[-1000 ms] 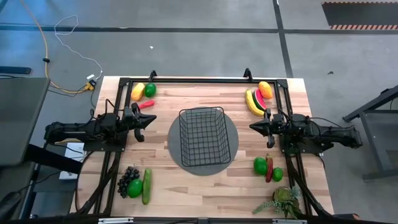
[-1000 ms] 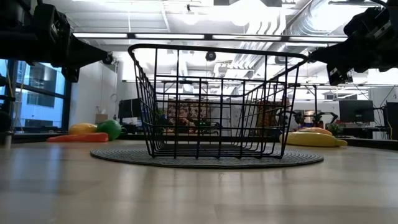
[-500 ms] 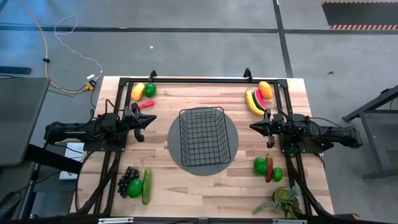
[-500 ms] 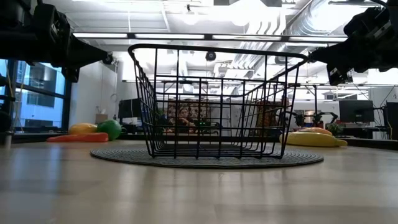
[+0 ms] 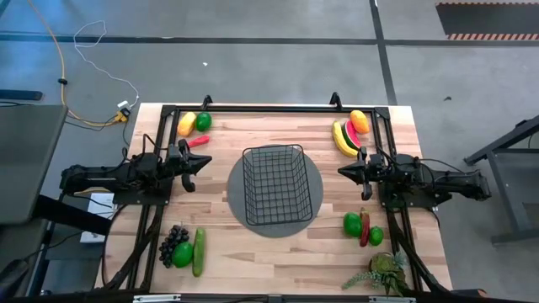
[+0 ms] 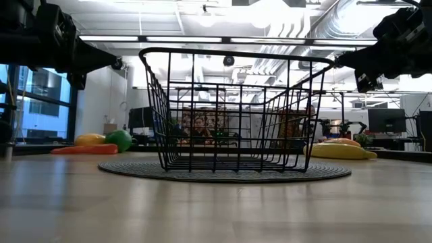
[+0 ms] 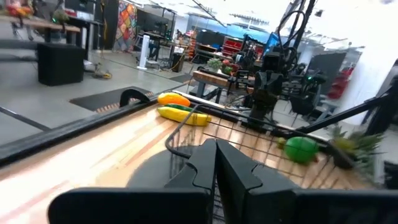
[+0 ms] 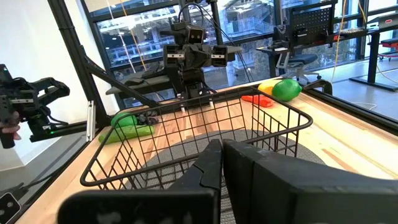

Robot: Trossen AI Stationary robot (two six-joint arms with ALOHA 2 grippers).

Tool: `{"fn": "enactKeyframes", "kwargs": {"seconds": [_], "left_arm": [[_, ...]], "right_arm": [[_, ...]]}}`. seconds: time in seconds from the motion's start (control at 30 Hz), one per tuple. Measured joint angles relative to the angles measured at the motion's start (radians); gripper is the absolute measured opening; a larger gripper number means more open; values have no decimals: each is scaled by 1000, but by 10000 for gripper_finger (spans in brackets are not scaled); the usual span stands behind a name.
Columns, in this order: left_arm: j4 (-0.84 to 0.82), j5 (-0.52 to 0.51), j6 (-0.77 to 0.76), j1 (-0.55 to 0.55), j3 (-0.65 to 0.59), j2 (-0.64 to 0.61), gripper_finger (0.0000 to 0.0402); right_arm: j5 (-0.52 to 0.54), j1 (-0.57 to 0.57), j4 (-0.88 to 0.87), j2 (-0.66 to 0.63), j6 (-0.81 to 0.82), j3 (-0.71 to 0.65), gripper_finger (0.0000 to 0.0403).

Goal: Build produce basket

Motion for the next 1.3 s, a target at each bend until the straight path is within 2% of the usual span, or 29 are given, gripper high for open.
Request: {"fn": "enactKeyframes", "kwargs": {"seconds": [0.13,0.33,0.77,0.83,0.93,1.1,1.3], "left_arm": [[0,85,-126,0,0,0,1],[7,95,-236,0,0,0,1],[21,64,-247,0,0,0,1],[79,49,-253,0,0,0,1],[203,-37,-246,0,9,11,2],[190,-149,-131,1,149,79,27],[-54,-192,-35,1,411,247,85]], "right_arm": [[0,0,0,0,0,0,0],[0,0,0,0,0,0,0],[0,0,0,0,0,0,0],[0,0,0,0,0,0,0],[0,0,0,0,0,0,0],[0,0,0,0,0,0,0],[0,0,0,0,0,0,0]]}}
